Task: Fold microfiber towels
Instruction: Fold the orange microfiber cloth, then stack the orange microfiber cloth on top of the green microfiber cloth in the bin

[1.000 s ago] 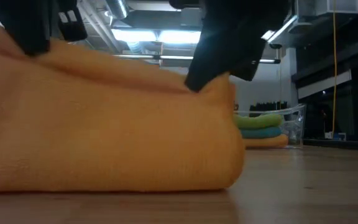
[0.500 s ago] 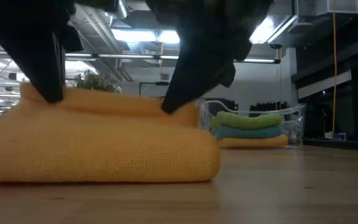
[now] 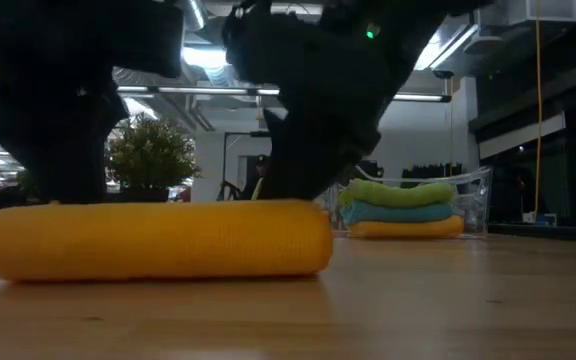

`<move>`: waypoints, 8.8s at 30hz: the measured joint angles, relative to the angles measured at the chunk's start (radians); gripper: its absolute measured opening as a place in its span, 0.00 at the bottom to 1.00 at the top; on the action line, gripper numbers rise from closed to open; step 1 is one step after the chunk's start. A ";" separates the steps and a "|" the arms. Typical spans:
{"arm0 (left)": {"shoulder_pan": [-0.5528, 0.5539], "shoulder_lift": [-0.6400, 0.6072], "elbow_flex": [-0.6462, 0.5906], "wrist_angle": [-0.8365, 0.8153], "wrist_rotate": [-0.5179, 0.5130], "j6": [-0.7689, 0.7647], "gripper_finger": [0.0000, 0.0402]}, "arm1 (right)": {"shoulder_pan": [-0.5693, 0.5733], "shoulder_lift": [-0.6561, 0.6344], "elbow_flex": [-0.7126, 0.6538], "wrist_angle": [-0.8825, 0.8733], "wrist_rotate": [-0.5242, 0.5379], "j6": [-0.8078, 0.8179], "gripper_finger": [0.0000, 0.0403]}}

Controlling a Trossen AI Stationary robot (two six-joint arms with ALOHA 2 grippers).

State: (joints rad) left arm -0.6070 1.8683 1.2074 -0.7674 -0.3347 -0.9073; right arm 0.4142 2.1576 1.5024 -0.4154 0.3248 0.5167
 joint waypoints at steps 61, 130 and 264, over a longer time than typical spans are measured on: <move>-0.251 -0.007 0.526 -0.450 -0.071 -0.340 0.36 | 0.085 0.032 0.364 -0.240 -0.112 -0.132 0.44; -0.330 -0.007 0.560 -0.477 -0.303 -0.369 0.36 | -0.058 0.298 0.365 -0.104 -0.018 -0.393 0.22; -0.083 -0.006 0.560 -0.478 -0.299 -0.340 0.36 | -0.905 -0.565 -0.279 -0.568 -0.524 -1.017 0.61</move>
State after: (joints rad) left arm -0.6902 1.8622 1.7676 -1.2454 -0.6338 -1.2469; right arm -0.4905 1.5925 1.2236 -0.9833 -0.1990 -0.5007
